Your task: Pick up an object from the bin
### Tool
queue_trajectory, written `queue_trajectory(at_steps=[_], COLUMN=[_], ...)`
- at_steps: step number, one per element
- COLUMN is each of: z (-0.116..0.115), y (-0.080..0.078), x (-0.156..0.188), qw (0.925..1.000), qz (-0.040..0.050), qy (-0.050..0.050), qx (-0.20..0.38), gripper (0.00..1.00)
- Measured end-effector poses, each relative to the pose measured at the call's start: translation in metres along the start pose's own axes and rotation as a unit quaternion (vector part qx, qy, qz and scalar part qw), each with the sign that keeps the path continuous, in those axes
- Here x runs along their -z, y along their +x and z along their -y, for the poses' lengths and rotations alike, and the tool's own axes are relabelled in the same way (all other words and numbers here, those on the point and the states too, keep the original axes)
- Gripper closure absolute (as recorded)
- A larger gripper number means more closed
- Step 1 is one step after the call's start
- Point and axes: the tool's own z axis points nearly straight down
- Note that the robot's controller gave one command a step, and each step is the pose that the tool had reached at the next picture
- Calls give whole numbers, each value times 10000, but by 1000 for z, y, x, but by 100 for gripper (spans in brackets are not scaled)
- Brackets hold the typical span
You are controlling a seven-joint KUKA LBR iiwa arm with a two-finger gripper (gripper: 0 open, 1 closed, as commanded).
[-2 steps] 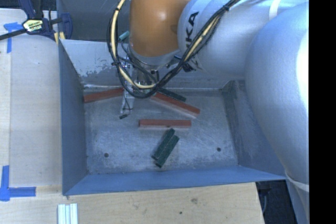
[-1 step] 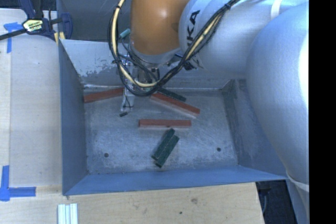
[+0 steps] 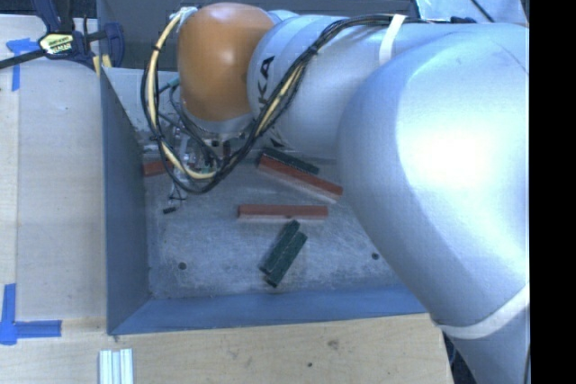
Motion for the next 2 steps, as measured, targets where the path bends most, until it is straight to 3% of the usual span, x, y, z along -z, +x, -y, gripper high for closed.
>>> queue_trajectory(at_steps=[1, 2], z=[-14, 3], y=[2, -1], x=[-49, 0], qw=[10000, 9928], qz=[-32, -17], qy=[-1, 14], qx=[64, -1194], gripper=[0, 0])
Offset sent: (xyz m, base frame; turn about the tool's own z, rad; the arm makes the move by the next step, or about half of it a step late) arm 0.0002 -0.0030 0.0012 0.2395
